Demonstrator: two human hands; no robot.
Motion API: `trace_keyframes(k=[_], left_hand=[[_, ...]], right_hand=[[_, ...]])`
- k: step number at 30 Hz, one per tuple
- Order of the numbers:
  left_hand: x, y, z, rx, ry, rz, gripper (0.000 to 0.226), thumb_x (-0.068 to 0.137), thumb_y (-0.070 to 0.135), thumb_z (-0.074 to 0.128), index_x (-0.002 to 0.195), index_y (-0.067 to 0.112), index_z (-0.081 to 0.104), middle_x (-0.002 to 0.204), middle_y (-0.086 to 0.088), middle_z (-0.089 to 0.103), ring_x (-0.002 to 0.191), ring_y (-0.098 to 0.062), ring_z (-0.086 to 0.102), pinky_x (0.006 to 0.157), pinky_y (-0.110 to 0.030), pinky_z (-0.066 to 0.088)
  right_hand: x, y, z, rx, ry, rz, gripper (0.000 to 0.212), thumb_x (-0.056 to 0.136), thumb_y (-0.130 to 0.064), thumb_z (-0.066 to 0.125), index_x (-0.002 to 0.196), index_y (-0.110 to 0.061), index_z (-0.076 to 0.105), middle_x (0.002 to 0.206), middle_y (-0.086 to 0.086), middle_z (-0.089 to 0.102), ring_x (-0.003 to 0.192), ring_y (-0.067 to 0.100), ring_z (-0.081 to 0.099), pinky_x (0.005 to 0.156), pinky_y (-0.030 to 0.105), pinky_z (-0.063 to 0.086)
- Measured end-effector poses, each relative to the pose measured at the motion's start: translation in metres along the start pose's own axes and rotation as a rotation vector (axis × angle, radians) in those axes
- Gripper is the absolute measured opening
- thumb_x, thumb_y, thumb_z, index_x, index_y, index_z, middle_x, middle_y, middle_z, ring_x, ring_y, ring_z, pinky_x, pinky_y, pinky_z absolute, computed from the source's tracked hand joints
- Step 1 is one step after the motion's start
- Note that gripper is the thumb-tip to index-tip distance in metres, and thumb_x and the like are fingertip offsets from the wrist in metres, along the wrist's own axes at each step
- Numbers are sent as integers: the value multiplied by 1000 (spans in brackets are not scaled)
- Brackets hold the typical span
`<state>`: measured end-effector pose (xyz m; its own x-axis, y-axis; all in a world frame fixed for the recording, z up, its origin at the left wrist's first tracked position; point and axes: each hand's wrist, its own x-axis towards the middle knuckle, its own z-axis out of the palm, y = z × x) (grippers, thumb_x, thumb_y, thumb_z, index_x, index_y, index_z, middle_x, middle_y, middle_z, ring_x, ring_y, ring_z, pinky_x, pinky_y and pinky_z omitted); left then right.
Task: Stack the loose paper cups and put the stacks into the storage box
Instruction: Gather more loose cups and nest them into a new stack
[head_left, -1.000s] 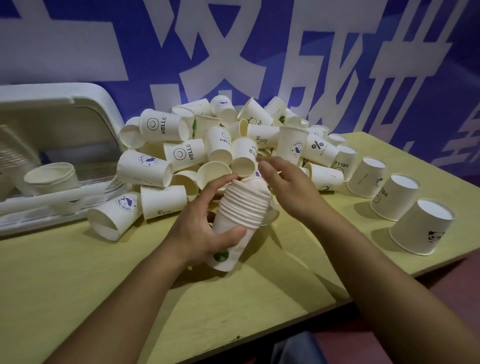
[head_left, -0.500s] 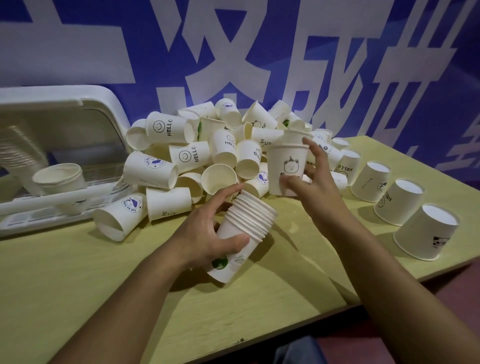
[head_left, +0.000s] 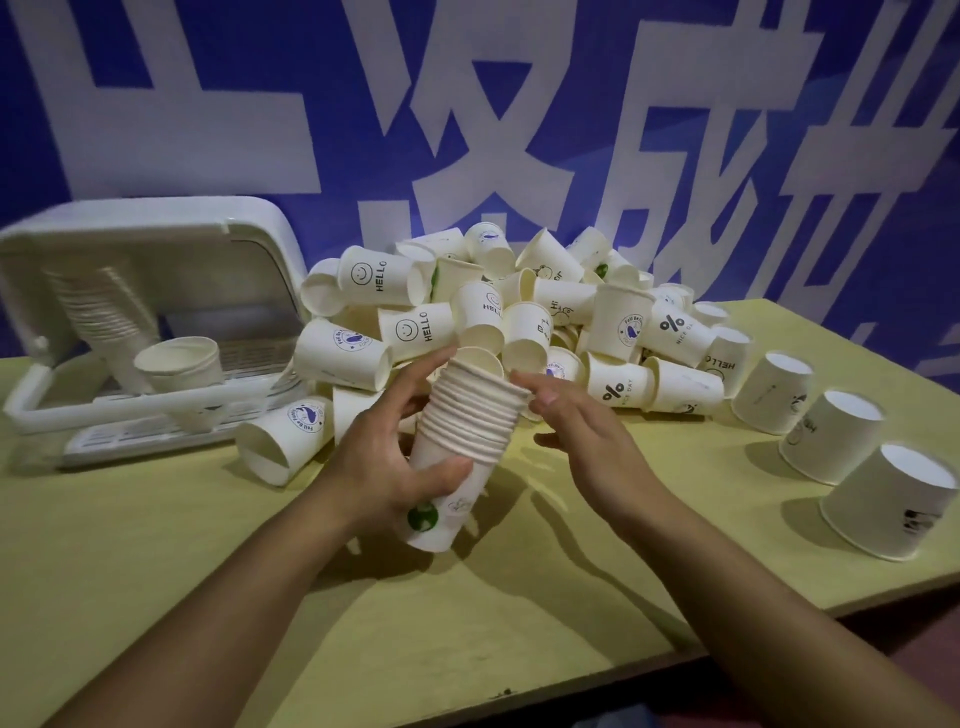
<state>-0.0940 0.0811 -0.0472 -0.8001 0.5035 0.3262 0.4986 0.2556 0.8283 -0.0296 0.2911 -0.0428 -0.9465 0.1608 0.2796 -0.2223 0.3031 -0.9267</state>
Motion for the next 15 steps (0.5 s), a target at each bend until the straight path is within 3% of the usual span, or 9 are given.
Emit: trace_keyframes(k=[3, 5, 7, 9, 11, 15], left_hand=[[-9, -8, -11, -8, 80, -30, 86, 56, 53, 76, 129, 73, 35, 126, 23, 58, 118, 10, 54, 91, -34, 56], [-12, -12, -14, -23, 146, -41, 82, 56, 53, 75, 126, 74, 36, 125, 24, 57, 118, 8, 55, 87, -27, 53], [-14, -17, -15, -47, 184, -61, 82, 56, 52, 76, 125, 72, 37, 123, 19, 60, 117, -6, 60, 87, -30, 55], [-16, -22, -16, -56, 187, -73, 81, 56, 51, 77, 125, 71, 38, 119, 13, 65, 112, -11, 65, 87, -34, 57], [-19, -25, -18, -47, 163, -75, 81, 56, 50, 77, 124, 72, 39, 120, 10, 66, 111, -9, 65, 88, -35, 58], [-23, -27, -25, -47, 114, -105, 85, 58, 50, 78, 130, 71, 37, 126, 5, 64, 115, -17, 64, 95, -50, 56]], right_hand=[[16, 6, 10, -202, 25, -40, 35, 100, -39, 53, 134, -33, 59, 128, -15, 57, 110, -3, 55, 103, 39, 46], [33, 12, 19, -468, 39, -96, 57, 93, -39, 65, 146, -33, 44, 138, -5, 50, 120, 10, 51, 106, 37, 42], [47, 18, 30, -662, -22, -147, 82, 85, -42, 72, 153, -33, 28, 149, 2, 37, 134, 21, 35, 111, 37, 33], [57, 24, 41, -753, -55, -167, 92, 82, -42, 75, 155, -31, 20, 154, 4, 31, 141, 25, 26, 114, 40, 28], [64, 30, 46, -763, -17, -183, 89, 83, -36, 75, 155, -27, 23, 151, 6, 37, 140, 26, 30, 111, 39, 31], [67, 38, 42, -652, 70, -233, 80, 81, -33, 77, 149, -24, 35, 137, 4, 47, 127, 20, 44, 104, 34, 40]])
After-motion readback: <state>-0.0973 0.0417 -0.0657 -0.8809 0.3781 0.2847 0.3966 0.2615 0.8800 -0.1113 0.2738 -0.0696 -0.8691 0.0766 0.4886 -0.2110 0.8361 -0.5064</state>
